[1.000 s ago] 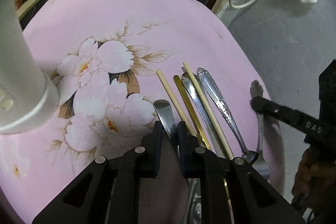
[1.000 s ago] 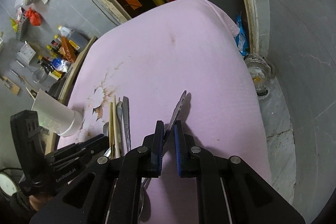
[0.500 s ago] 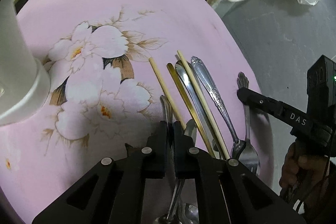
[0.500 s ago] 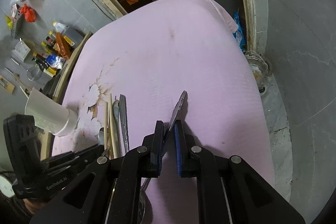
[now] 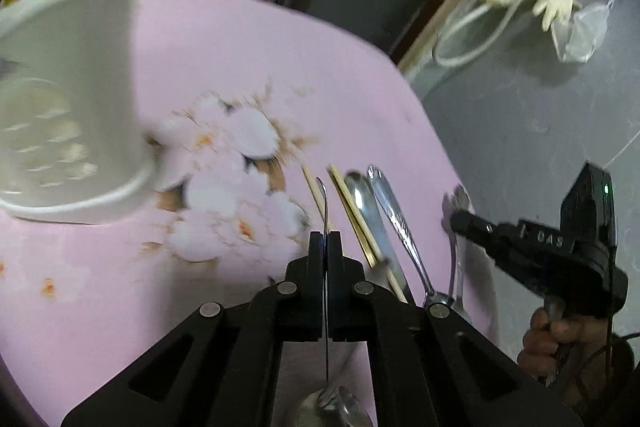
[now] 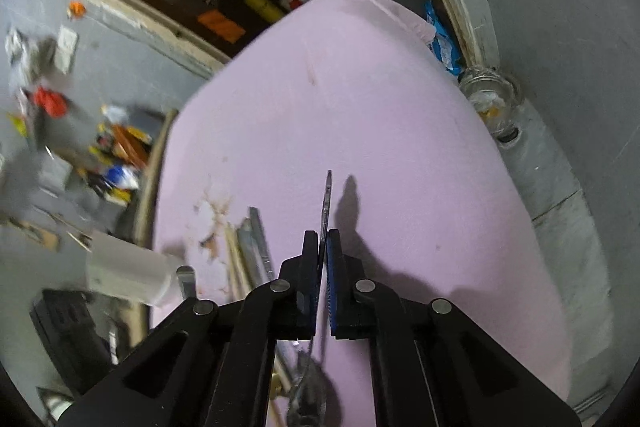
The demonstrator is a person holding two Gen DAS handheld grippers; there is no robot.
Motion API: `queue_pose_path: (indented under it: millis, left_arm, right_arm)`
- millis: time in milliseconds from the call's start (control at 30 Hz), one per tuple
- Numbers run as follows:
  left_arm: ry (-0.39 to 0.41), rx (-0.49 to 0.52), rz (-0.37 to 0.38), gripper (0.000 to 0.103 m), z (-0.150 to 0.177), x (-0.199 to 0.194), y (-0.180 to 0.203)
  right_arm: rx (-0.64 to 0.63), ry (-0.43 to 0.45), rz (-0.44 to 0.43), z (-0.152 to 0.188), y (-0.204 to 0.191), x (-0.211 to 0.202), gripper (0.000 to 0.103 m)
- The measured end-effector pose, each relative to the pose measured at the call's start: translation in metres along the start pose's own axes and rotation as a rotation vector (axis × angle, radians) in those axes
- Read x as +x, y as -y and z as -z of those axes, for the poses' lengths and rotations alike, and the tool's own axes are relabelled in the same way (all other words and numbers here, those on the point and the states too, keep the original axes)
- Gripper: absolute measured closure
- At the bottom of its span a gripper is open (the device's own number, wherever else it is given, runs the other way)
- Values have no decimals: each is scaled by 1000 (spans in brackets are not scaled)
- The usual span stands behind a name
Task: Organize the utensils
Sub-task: 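Carry the spoon and fork over the caddy and open both tools to drop them in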
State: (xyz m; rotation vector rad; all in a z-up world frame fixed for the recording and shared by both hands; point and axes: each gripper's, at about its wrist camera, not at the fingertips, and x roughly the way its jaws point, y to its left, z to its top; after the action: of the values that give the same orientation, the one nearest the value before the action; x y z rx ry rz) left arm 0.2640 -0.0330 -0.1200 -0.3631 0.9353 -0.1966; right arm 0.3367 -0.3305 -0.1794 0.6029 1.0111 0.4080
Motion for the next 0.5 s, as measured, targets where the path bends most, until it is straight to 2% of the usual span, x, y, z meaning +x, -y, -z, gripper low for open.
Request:
queue_pose_path:
  millis: [200,500]
  left_arm:
    - [108,-30,-30,103,4,-24,-1]
    - [253,10,-60,103,8,-58,9]
  right_arm:
    - [-77,79,-45,16,-25,-29,102]
    - [-156,160,-44,46,-53,-53,102]
